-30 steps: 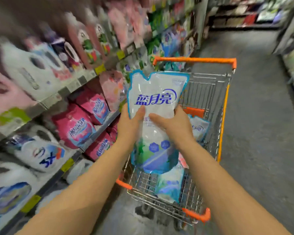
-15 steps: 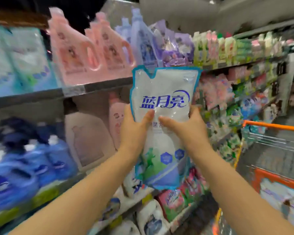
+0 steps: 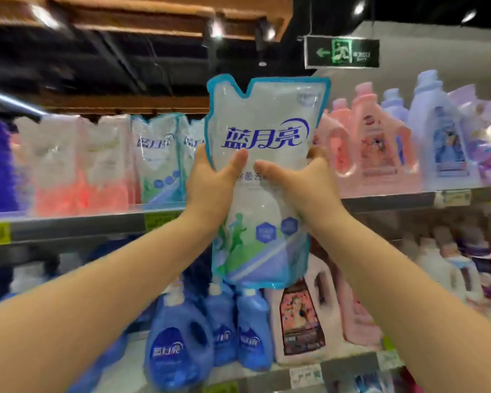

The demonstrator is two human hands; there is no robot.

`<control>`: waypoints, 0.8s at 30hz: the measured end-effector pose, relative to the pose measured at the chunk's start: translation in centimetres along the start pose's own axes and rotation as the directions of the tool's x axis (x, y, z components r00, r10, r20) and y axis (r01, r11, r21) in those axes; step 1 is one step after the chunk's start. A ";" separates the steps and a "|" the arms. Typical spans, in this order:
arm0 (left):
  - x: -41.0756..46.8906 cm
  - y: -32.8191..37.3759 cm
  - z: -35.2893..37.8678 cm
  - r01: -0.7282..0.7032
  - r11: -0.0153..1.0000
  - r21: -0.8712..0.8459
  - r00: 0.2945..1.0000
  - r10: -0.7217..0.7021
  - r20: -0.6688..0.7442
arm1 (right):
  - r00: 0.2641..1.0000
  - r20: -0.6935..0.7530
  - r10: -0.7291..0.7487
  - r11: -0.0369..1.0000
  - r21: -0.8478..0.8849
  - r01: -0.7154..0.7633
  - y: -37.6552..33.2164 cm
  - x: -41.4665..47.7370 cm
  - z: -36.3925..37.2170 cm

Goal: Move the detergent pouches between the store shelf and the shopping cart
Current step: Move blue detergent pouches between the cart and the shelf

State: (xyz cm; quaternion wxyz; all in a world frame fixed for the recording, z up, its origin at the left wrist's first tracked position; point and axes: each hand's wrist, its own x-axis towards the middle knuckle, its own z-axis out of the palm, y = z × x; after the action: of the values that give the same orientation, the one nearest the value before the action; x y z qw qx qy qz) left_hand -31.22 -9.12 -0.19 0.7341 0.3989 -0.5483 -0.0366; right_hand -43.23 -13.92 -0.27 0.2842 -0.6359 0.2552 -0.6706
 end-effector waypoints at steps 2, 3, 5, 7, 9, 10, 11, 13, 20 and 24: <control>2.8 -0.9 -1.1 -0.033 0.999 0.013 0.997 0.034 -0.068 | 0.999 0.040 -0.028 0.998 0.049 0.026 0.1 2.5 2.6; 4.1 -1.3 -1.5 -0.048 0.998 0.027 0.994 0.050 -0.095 | 0.997 0.060 -0.042 0.997 0.073 0.037 0.2 3.8 3.8; 6.8 -1.8 -2.4 -0.069 0.996 0.057 0.987 0.076 -0.138 | 0.991 0.111 -0.068 0.992 0.117 0.055 0.3 6.6 6.1; 9.5 -2.2 -3.2 -0.073 0.997 0.035 0.983 0.078 -0.168 | 0.983 0.162 -0.086 0.988 0.143 0.063 0.1 9.2 8.4; 12.3 -2.8 -4.3 -0.084 0.996 0.017 0.976 0.086 -0.198 | 0.973 0.208 -0.097 0.986 0.156 0.065 -0.2 11.6 10.8; 13.5 -3.0 -4.9 -0.094 0.995 0.034 0.972 0.099 -0.211 | 0.969 0.225 -0.104 0.983 0.168 0.067 -0.4 12.6 12.0; 14.7 -3.0 -5.6 -0.105 0.993 0.063 0.968 0.116 -0.224 | 0.965 0.238 -0.113 0.981 0.183 0.070 -0.7 13.5 13.1; 17.1 -3.3 -7.1 -0.115 0.983 0.143 0.957 0.148 -0.250 | 0.960 0.251 -0.125 0.976 0.206 0.074 -1.1 14.8 15.4; 22.0 -7.1 -12.5 -0.074 0.978 0.195 0.968 0.117 -0.221 | 0.952 0.291 -0.101 0.963 0.267 0.021 0.6 16.2 23.1; 24.3 -10.3 -15.3 -0.005 0.979 0.202 0.964 0.059 -0.259 | 0.951 0.297 -0.089 0.983 0.181 0.035 2.6 15.7 26.9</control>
State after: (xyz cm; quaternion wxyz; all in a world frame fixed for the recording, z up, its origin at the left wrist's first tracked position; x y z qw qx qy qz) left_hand -4.83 -19.70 10.96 0.7574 0.4629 -0.4529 0.0840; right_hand -16.75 -26.35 10.63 0.3530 -0.7121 0.1291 -0.5930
